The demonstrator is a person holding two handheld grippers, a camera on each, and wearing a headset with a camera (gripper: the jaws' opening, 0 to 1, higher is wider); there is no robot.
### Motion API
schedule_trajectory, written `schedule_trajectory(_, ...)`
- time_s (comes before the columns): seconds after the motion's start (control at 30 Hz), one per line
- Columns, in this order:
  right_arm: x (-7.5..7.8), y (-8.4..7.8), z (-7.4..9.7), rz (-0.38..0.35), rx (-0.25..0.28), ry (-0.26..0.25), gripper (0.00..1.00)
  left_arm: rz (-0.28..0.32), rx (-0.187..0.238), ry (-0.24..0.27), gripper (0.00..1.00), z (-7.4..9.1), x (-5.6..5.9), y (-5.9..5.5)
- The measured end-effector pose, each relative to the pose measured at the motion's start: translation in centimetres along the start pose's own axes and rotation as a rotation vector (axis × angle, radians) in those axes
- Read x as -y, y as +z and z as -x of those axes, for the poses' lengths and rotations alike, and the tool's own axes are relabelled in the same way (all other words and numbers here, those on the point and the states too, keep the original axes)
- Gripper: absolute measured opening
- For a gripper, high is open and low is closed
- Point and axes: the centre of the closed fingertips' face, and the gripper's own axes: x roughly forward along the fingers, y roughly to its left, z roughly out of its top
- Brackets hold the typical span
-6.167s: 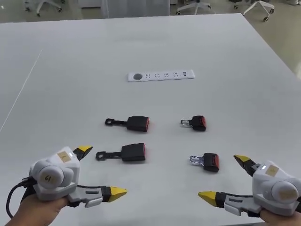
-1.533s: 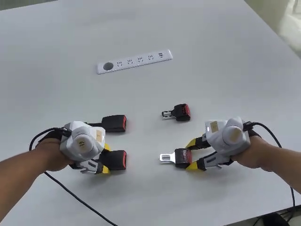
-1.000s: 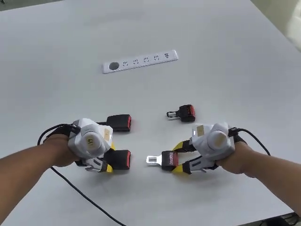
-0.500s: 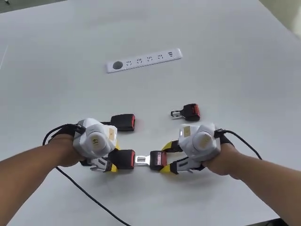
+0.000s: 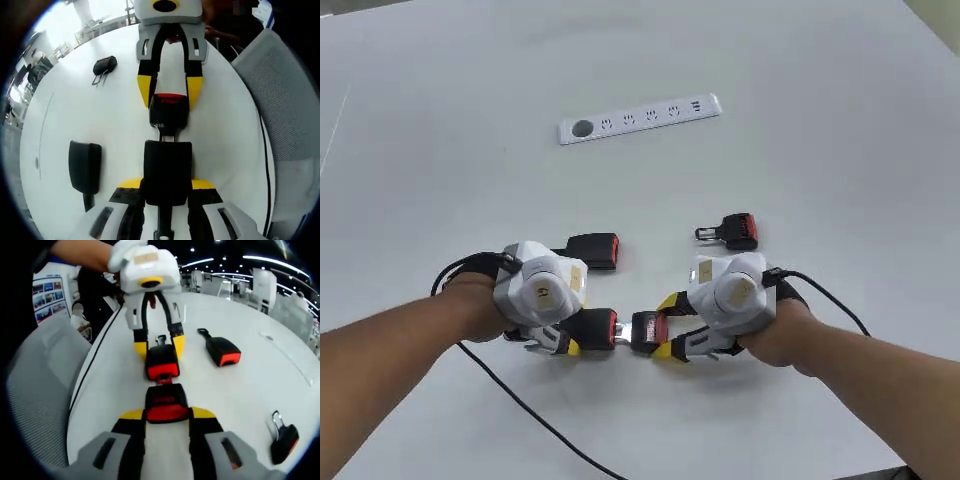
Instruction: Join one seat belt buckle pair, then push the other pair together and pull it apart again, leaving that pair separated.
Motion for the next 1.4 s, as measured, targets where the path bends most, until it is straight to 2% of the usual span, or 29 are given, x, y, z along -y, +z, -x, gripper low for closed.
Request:
schedule_trajectory(0.07,0.0,0.1,-0.1,-0.005,0.000,0.001,0.32,0.013,0.017,0.003,0.33,0.1,0.0,-0.1)
schedule_trajectory(0.2,0.0,0.4,-0.5,-0.008,0.001,-0.006,0.32,0.008,0.005,0.002,0.33,0.0,0.0,0.1)
schedule_trajectory(0.37,0.1,0.7,-0.7,-0.021,-0.001,-0.010,0.32,0.005,0.017,-0.003,0.33,0.1,-0.1,0.0)
schedule_trajectory(0.5,0.3,1.1,-1.1,-0.029,-0.001,-0.018,0.32,0.004,0.011,-0.002,0.33,0.1,0.0,0.1)
schedule_trajectory(0.67,0.3,1.7,-1.6,-0.048,-0.001,-0.025,0.32,0.024,0.031,-0.003,0.33,0.1,0.1,0.0)
schedule_trajectory(0.73,0.3,1.7,-1.5,-0.036,-0.024,-0.033,0.32,0.025,0.034,0.000,0.33,0.0,0.1,0.1)
schedule_trajectory(1.13,0.5,1.5,-1.6,-0.033,-0.025,-0.036,0.32,0.021,0.026,0.000,0.33,0.0,0.2,0.0)
schedule_trajectory(1.4,0.6,1.3,-1.4,-0.017,-0.017,-0.026,0.32,0.032,0.071,0.000,0.33,0.2,0.1,-0.2)
